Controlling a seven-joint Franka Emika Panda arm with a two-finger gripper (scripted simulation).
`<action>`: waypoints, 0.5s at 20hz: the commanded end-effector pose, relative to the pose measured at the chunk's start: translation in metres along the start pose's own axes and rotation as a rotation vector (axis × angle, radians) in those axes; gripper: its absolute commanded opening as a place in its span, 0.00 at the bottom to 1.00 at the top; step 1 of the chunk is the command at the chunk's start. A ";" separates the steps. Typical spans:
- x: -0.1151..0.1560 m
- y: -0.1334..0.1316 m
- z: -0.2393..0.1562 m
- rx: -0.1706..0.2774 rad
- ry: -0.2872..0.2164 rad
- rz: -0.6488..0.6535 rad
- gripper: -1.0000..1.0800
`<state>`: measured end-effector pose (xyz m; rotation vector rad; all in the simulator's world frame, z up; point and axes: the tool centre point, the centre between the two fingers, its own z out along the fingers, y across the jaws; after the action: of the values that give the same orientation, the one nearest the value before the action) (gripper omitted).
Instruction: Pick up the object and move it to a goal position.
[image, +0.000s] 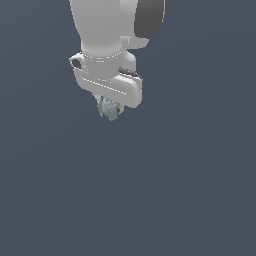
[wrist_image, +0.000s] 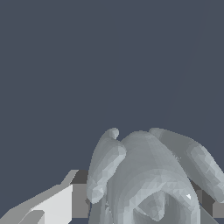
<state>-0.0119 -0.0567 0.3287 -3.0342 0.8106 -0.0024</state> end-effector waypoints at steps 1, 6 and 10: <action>0.002 0.005 -0.021 -0.001 -0.001 -0.001 0.00; 0.006 0.012 -0.049 -0.001 -0.001 -0.001 0.00; 0.008 0.015 -0.063 -0.001 -0.001 -0.001 0.00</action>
<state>-0.0126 -0.0724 0.3866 -3.0351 0.8097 -0.0017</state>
